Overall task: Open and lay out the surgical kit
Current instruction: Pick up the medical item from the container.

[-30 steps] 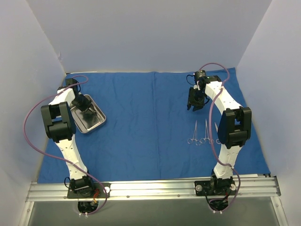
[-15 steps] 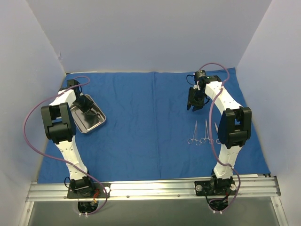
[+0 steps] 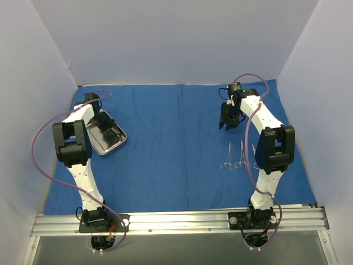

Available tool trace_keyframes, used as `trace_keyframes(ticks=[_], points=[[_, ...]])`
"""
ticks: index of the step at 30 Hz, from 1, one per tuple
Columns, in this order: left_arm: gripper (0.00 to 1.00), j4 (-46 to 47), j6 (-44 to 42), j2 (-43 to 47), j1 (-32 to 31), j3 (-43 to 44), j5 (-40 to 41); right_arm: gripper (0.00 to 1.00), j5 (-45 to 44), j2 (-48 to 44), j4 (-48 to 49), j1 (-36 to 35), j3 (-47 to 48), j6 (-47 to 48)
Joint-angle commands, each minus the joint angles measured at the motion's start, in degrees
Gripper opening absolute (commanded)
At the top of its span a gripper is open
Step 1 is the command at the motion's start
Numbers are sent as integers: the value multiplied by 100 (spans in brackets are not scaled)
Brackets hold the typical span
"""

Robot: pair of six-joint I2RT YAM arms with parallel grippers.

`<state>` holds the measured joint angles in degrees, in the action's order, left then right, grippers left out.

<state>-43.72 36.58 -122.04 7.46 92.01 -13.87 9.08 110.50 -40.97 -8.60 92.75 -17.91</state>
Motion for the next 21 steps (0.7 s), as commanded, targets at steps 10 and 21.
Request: trace_keyframes(ticks=[10,21], points=[[14,-514,-248,-523,62,608,279,31,-3,-134,-166,43,-82,33],[2,-304,-327,250,106,353,288,31,155,-107,19,43,6,86]])
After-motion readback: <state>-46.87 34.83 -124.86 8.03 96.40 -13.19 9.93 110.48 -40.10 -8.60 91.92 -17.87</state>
